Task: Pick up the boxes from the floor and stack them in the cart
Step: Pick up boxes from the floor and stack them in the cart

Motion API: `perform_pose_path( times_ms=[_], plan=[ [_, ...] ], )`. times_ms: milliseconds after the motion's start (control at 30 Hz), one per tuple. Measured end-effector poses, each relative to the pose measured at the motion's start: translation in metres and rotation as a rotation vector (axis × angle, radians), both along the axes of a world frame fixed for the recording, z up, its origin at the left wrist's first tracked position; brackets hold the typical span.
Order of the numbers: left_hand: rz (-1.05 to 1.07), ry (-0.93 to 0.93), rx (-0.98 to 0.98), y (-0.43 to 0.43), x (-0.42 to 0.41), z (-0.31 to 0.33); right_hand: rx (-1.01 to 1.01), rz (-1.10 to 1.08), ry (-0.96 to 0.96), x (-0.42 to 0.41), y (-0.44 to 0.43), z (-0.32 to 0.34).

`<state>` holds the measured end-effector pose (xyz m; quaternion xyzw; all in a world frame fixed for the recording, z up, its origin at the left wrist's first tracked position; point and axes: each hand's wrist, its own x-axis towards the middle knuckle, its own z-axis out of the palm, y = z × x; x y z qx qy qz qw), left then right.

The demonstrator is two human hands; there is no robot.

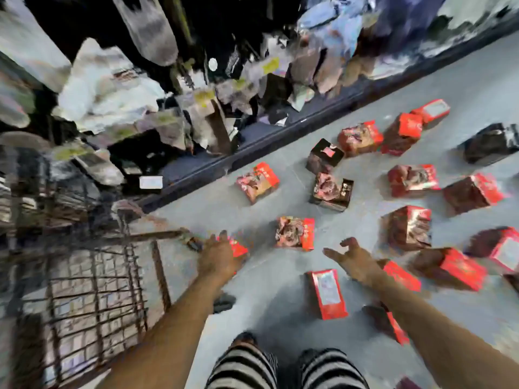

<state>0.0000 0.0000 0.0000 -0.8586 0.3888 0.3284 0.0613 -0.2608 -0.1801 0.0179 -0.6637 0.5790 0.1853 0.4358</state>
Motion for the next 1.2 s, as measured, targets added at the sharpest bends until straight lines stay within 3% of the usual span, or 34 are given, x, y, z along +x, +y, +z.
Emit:
perform_pose_path(
  times_ms=[67, 167, 300, 467, 600, 867, 1000, 1200],
  plan=[
    [-0.009, -0.063, 0.010, 0.009, 0.007, -0.053, 0.006, -0.066, -0.015, -0.001, 0.003, -0.053],
    [-0.243, -0.226, 0.120, 0.012, 0.013, -0.089, -0.015, -0.062, -0.013, 0.001, -0.002, -0.131],
    [-0.601, -0.424, -0.010, 0.006, 0.043, -0.149, -0.105, -0.179, -0.047, 0.011, -0.016, -0.201],
    [-0.775, -0.388, -0.262, 0.004, 0.068, -0.203, -0.067, -0.416, -0.019, 0.034, -0.031, -0.254],
    [-0.639, -0.356, -0.361, 0.001, 0.079, -0.216, -0.049, -0.371, -0.067, 0.059, -0.029, -0.275],
    [-0.292, -0.282, -0.210, -0.023, 0.060, -0.210, 0.072, -0.528, -0.376, 0.062, -0.027, -0.285],
    [-0.195, -0.255, -0.250, -0.026, 0.056, -0.214, 0.118, -0.424, -0.433, 0.047, -0.038, -0.278],
    [-0.146, -0.233, -0.255, -0.030, 0.051, -0.213, 0.138, -0.224, -0.374, 0.017, -0.055, -0.270]
  ],
)
